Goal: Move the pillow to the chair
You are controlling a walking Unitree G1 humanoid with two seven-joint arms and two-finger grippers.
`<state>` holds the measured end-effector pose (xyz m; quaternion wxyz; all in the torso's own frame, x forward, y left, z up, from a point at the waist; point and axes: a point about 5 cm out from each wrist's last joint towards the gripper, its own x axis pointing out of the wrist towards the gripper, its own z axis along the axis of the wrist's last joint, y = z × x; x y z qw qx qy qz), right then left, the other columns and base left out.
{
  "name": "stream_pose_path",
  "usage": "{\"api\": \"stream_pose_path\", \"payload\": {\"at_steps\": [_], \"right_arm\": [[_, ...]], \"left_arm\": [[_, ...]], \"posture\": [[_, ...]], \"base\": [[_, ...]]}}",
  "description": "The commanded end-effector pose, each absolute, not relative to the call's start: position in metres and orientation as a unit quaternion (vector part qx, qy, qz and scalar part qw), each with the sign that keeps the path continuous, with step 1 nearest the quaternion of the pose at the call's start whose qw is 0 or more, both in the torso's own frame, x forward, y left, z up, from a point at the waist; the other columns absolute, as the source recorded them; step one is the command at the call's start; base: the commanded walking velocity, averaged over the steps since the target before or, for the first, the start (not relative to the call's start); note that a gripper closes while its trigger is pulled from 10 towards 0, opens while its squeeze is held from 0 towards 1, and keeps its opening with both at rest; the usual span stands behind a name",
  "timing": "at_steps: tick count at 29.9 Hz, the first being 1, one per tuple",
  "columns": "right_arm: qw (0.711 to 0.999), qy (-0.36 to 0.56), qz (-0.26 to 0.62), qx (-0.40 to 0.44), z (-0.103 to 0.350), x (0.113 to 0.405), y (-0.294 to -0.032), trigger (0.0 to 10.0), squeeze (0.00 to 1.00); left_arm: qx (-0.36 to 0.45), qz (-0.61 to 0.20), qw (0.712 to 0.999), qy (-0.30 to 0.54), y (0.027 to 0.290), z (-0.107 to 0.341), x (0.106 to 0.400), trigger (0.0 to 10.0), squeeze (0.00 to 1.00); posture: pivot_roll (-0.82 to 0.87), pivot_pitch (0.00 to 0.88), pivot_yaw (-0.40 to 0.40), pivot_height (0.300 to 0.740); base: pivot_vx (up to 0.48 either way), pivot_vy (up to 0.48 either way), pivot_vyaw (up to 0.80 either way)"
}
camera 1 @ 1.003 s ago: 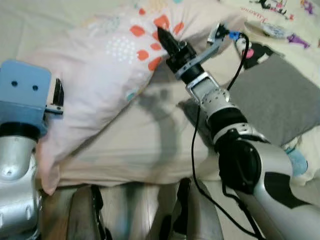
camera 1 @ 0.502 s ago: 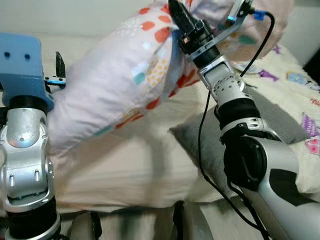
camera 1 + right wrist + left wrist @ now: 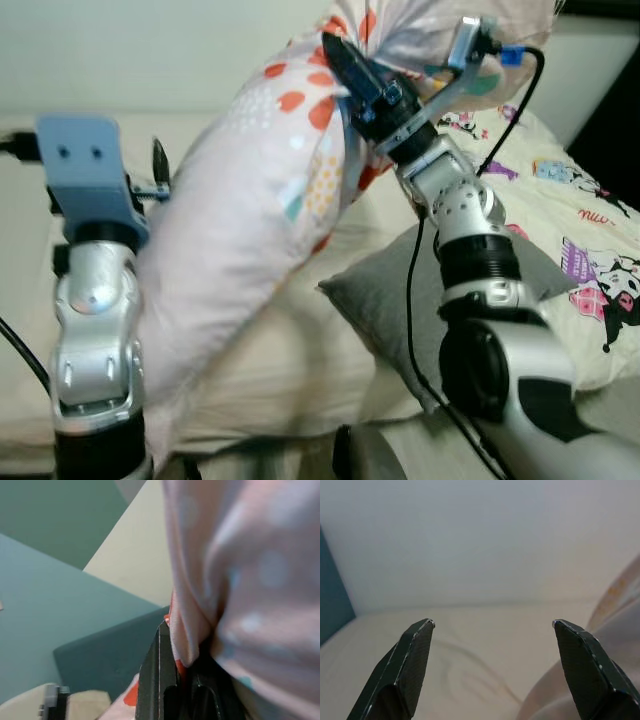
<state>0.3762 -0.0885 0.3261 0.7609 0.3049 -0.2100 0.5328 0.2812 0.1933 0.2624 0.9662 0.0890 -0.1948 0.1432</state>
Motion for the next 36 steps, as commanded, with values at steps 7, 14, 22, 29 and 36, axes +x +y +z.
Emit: {"api": "stream_pose_path", "payload": {"at_steps": [7,14,22,29,36], "right_arm": [[0.744,-0.184,0.562,0.312,0.304,0.361,-0.074,0.0,0.0],[0.753,-0.142,0.561,0.314,0.277,0.353,-0.069,0.0,0.0],[0.785,-0.077,0.534,0.305,0.229,0.349,-0.076,0.0,0.0],[0.801,-0.041,0.515,0.302,0.202,0.343,-0.077,0.0,0.0],[0.801,-0.035,0.514,0.305,0.199,0.339,-0.075,0.0,0.0]], "left_arm": [[0.086,0.14,0.974,-0.155,0.188,0.233,0.282,10.0,0.0],[0.099,0.157,0.973,-0.135,0.197,0.216,0.281,10.0,0.0],[0.102,0.176,0.974,-0.096,0.205,0.192,0.276,10.0,0.0],[0.09,0.173,0.979,-0.058,0.202,0.17,0.271,10.0,0.0],[0.07,0.162,0.984,-0.03,0.192,0.151,0.267,10.0,0.0]], "posture": [[0.0,0.0,-0.096,0.632],[0.0,0.0,-0.092,0.65],[-0.01,0.0,-0.085,0.673],[-0.01,0.0,-0.08,0.687],[-0.01,0.0,-0.08,0.71]], "base": [[0.0,0.0,0.0],[0.0,0.0,0.0],[0.0,0.0,0.0],[-0.069,0.0,0.0],[-0.316,0.0,0.0]]}}
